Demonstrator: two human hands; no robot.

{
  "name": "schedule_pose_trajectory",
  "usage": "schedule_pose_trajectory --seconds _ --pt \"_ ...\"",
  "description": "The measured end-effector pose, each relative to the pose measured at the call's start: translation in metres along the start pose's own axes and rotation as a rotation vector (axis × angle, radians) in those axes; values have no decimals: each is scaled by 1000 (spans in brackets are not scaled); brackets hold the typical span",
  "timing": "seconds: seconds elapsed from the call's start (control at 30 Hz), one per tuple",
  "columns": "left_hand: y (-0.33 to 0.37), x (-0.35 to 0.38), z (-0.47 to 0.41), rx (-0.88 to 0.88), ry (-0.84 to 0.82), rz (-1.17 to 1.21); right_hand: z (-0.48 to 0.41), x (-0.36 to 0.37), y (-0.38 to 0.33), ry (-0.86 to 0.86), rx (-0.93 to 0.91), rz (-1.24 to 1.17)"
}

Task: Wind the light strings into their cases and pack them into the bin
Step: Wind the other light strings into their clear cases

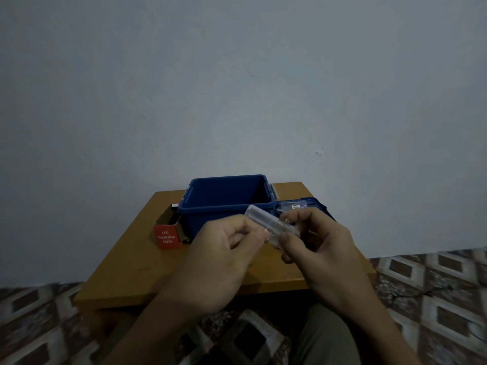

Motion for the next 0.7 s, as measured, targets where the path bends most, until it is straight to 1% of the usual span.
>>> schedule_pose_trajectory --seconds 0.17,0.23,0.3,0.4,0.57,0.7 --pt "-11 12 3 -112 130 138 -1 2 3 16 -1 -102" --pt "-13 13 3 -145 151 156 -1 4 4 12 -4 -117" --pt "-14 12 4 -157 129 166 -1 5 5 -4 -6 -135" --pt "-15 8 3 -99 63 143 -1 2 4 -65 23 -208" --pt "-18 2 1 -28 23 170 -3 -6 0 -300 136 -350" --pt "-25 2 1 -49 -1 240 -3 -8 0 -321 159 -343"
Point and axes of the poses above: each hand's wrist, its own z-axis away from the middle knuckle, its own x-axis out of the palm, y = z × x, the point moved 1 cm from there along -z, towards the middle knuckle, and after that the axes turned 12 degrees about x, right-handed, at the moved point
